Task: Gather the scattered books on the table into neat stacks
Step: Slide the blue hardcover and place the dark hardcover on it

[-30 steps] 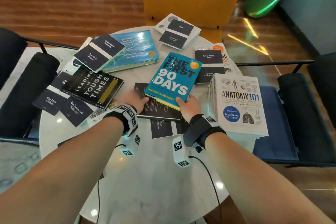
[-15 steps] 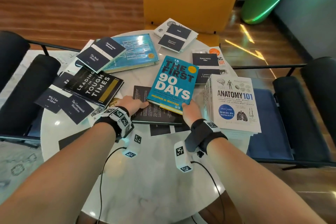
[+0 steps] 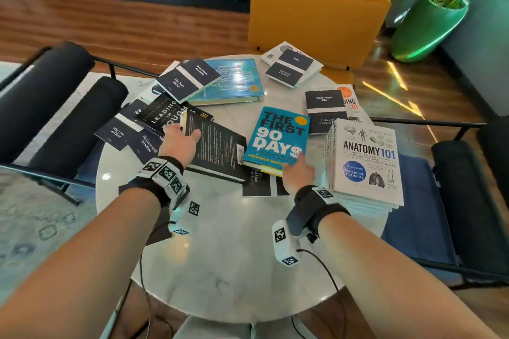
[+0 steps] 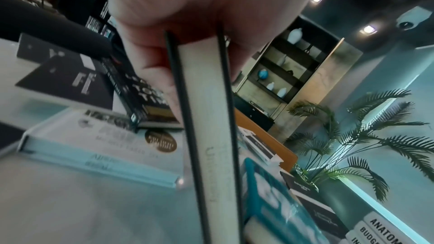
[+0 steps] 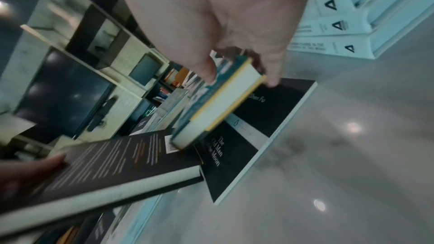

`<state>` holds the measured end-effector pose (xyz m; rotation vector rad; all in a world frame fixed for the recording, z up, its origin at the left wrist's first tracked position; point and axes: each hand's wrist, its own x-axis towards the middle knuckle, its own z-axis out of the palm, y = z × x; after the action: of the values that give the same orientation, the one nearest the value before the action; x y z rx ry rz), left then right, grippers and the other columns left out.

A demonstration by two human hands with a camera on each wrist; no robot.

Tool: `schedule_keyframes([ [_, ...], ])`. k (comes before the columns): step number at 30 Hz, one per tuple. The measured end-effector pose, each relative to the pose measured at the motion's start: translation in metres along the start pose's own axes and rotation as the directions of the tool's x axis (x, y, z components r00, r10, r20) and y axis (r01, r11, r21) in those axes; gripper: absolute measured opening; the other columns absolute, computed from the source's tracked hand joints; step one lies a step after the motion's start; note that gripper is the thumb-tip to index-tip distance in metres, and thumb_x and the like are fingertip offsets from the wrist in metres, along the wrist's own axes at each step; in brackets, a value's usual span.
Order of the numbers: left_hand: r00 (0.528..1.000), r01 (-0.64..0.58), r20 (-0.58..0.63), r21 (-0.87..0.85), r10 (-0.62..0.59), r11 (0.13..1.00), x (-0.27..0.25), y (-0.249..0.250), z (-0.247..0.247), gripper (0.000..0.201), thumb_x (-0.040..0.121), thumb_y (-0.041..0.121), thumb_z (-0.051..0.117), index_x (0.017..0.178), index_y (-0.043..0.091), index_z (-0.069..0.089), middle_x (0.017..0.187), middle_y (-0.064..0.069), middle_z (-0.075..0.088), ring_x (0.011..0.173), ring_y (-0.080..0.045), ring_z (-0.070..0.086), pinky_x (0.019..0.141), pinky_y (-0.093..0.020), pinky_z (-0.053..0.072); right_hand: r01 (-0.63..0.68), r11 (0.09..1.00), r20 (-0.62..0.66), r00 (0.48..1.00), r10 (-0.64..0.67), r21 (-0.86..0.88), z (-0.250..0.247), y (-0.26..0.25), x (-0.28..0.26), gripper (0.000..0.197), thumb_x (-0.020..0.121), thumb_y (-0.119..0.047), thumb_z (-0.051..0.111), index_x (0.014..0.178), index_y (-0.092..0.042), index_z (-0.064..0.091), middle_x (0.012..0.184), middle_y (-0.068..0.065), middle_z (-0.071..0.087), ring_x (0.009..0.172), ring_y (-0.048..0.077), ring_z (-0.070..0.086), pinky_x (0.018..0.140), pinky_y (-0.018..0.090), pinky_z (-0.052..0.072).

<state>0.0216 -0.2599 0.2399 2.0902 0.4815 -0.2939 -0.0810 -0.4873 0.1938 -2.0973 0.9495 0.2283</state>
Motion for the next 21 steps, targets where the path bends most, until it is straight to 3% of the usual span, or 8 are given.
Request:
schedule_keyframes([
  [2, 1.000, -0.020, -0.023, 0.008, 0.020, 1.000, -0.003, 0.007, -0.007, 0.052, 0.090, 0.035, 0.060, 0.131, 0.013, 0.038, 0.113, -0.013, 0.063, 0.096, -0.034, 0.064, 0.086, -0.042, 0.052, 0.042, 0.979, 0.046, 0.998, -0.034, -0.197, 0.002, -0.006, -0.012, 0.066, 0.093, -0.024, 0.047, 0.151, -0.018, 0.016, 0.151, 0.019, 0.024, 0.137, 0.037, 0.025, 0.113, 0.040, 0.022],
  [4, 0.998, -0.046, -0.030, 0.001, 0.046, 0.999, -0.008, 0.014, -0.012, 0.053, 0.091, 0.030, 0.059, 0.135, 0.010, 0.037, 0.111, -0.019, 0.063, 0.093, -0.037, 0.065, 0.082, -0.041, 0.051, 0.208, 0.933, 0.064, 0.978, -0.198, -0.292, 0.008, -0.016, -0.025, 0.078, 0.085, -0.026, 0.057, 0.151, -0.017, 0.016, 0.155, 0.015, 0.018, 0.143, 0.035, 0.015, 0.117, 0.041, 0.016],
  [7, 0.996, -0.093, 0.002, -0.122, 0.094, 0.988, -0.025, 0.027, -0.017, 0.066, 0.089, 0.025, 0.060, 0.144, 0.013, 0.025, 0.118, -0.013, 0.058, 0.097, -0.032, 0.064, 0.091, -0.045, 0.053, 0.523, 0.833, 0.199, 0.849, -0.489, -0.183, 0.021, -0.037, -0.045, 0.095, 0.076, -0.022, 0.071, 0.152, -0.017, 0.014, 0.152, 0.009, 0.024, 0.141, 0.029, 0.021, 0.117, 0.037, 0.020],
  [10, 0.989, -0.130, 0.042, -0.181, 0.139, 0.975, -0.044, 0.039, -0.014, 0.071, 0.081, 0.026, 0.063, 0.141, 0.011, 0.028, 0.114, -0.010, 0.058, 0.099, -0.030, 0.063, 0.091, -0.044, 0.053, 0.648, 0.762, 0.200, 0.747, -0.635, 0.000, 0.033, -0.053, -0.062, 0.091, 0.077, -0.026, 0.075, 0.150, -0.020, 0.022, 0.143, 0.007, 0.039, 0.133, 0.023, 0.038, 0.113, 0.036, 0.032],
  [13, 0.978, -0.122, 0.132, -0.263, 0.161, 0.957, -0.063, 0.047, -0.009, 0.029, 0.087, 0.029, 0.062, 0.109, 0.017, 0.048, 0.089, -0.009, 0.062, 0.071, -0.027, 0.068, 0.061, -0.040, 0.061, 0.615, 0.781, 0.030, 0.783, -0.621, 0.111, 0.030, -0.058, -0.067, 0.051, 0.088, -0.022, 0.061, 0.136, -0.022, 0.042, 0.127, 0.005, 0.056, 0.115, 0.025, 0.057, 0.097, 0.036, 0.046],
  [14, 0.973, -0.118, 0.160, -0.286, 0.169, 0.951, -0.064, 0.048, -0.006, 0.029, 0.090, 0.038, 0.059, 0.108, 0.018, 0.049, 0.089, -0.008, 0.064, 0.066, -0.025, 0.068, 0.057, -0.039, 0.061, 0.588, 0.800, -0.004, 0.806, -0.592, 0.120, 0.026, -0.058, -0.067, 0.041, 0.090, -0.023, 0.058, 0.129, -0.022, 0.045, 0.119, 0.005, 0.060, 0.107, 0.026, 0.060, 0.091, 0.037, 0.048],
  [18, 0.953, -0.241, 0.177, -0.057, 0.247, 0.969, -0.058, 0.029, 0.002, 0.084, 0.080, 0.081, 0.035, 0.134, 0.018, 0.047, 0.128, -0.013, 0.055, 0.116, -0.032, 0.058, 0.090, -0.044, 0.054, 0.472, 0.795, 0.004, 0.859, -0.512, 0.380, 0.011, -0.050, -0.063, 0.028, 0.092, -0.024, 0.058, 0.118, -0.018, 0.051, 0.109, 0.003, 0.064, 0.102, 0.024, 0.062, 0.093, 0.046, 0.049],
  [21, 0.950, -0.267, 0.205, 0.130, 0.237, 0.955, -0.057, 0.002, 0.014, 0.081, 0.085, 0.074, 0.040, 0.139, 0.014, 0.045, 0.138, -0.017, 0.049, 0.126, -0.030, 0.048, 0.106, -0.038, 0.036, 0.360, 0.783, 0.090, 0.882, -0.463, 0.507, 0.009, -0.032, -0.057, 0.029, 0.088, -0.030, 0.061, 0.115, -0.023, 0.054, 0.116, 0.004, 0.065, 0.108, 0.022, 0.062, 0.097, 0.048, 0.049],
])
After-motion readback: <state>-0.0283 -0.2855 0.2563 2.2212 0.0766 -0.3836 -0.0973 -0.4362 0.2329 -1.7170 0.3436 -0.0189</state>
